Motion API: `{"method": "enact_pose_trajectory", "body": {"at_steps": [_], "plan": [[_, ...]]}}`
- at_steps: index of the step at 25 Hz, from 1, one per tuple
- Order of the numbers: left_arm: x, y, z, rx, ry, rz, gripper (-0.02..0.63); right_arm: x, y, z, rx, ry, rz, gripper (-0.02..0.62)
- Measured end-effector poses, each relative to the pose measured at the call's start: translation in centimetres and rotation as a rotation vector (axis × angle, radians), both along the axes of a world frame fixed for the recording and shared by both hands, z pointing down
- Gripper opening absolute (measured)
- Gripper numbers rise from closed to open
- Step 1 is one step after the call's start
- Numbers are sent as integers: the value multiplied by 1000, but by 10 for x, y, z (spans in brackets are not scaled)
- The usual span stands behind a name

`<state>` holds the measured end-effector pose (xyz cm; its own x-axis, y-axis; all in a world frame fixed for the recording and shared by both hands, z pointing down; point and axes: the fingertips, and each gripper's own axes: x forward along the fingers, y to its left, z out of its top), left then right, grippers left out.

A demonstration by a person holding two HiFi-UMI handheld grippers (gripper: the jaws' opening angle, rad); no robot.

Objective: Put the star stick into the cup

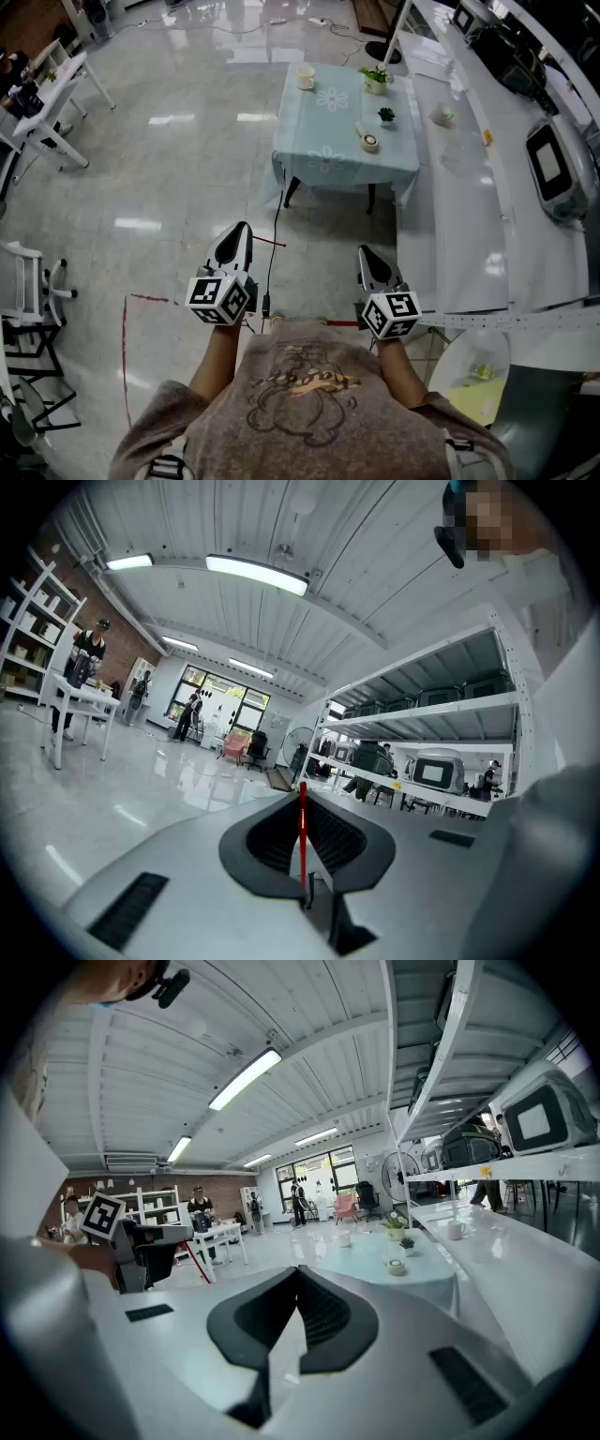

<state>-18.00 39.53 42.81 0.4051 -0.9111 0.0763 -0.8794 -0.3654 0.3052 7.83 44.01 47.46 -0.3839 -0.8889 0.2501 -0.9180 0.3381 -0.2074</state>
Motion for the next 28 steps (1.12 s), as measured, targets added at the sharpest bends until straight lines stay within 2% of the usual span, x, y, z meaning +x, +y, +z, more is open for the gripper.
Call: {"method": "enact_pose_trajectory", "body": {"at_steps": [9, 20, 28], "plan": [[-6, -9, 0, -4, -14, 19, 34, -10, -9, 0, -15, -10, 26, 2], [-32, -36, 15, 6, -3, 47, 34, -38, -22, 15, -24, 13, 55, 2], [-31, -76, 21, 12, 15, 46, 34, -35, -62, 18, -8, 12, 73, 2]]}}
